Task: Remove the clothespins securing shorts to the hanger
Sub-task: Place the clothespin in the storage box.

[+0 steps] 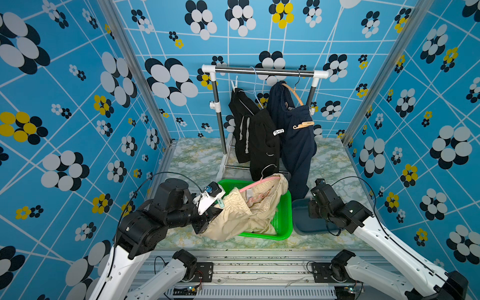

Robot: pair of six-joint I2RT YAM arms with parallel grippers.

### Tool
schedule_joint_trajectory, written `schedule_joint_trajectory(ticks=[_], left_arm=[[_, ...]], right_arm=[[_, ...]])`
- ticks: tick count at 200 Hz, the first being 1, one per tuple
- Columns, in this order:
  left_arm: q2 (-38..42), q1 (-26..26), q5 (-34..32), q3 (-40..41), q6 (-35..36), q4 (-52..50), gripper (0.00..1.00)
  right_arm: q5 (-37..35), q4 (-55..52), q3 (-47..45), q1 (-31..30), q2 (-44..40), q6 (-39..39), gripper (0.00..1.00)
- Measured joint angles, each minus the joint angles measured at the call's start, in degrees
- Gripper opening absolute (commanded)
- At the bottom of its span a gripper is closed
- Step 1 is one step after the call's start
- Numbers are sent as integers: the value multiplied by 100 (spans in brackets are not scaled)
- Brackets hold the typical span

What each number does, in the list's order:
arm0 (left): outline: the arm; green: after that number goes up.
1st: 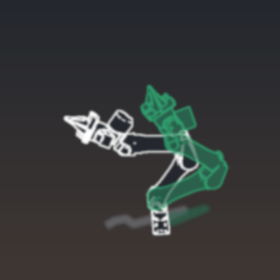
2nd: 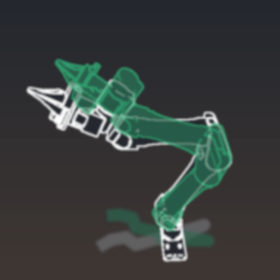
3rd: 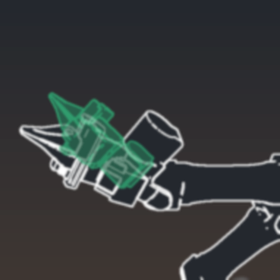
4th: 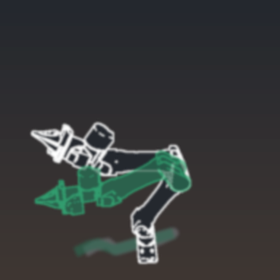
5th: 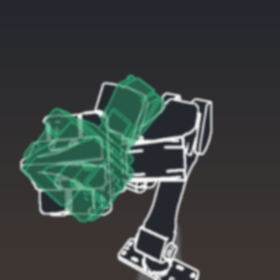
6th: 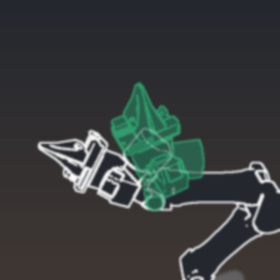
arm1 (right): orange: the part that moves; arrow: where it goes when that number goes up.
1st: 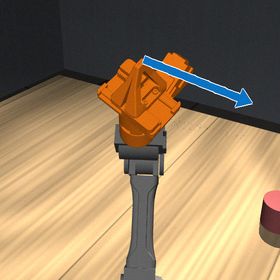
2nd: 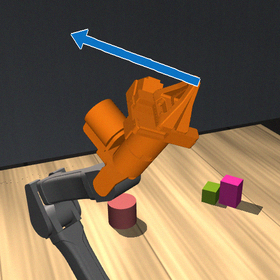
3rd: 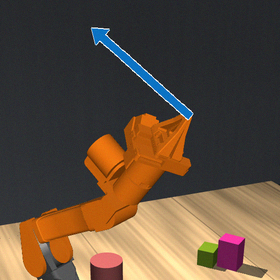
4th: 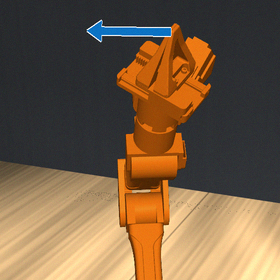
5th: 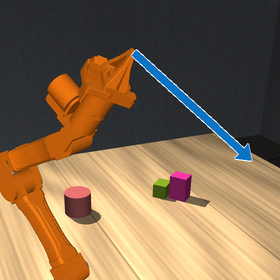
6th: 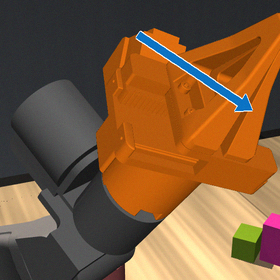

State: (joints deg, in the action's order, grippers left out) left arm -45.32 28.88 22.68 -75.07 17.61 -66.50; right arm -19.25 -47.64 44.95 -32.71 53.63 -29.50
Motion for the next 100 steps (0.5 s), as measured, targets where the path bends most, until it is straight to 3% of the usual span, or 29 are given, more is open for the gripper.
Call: schedule_joint_trajectory(ticks=[43,100], left_arm=[[11,0,37,7,44,-22,0],[-136,0,157,11,107,22,0]], right_arm=[[146,289,-761,393,170,-730,0],[490,1386,-1156,1060,857,-870,4]])
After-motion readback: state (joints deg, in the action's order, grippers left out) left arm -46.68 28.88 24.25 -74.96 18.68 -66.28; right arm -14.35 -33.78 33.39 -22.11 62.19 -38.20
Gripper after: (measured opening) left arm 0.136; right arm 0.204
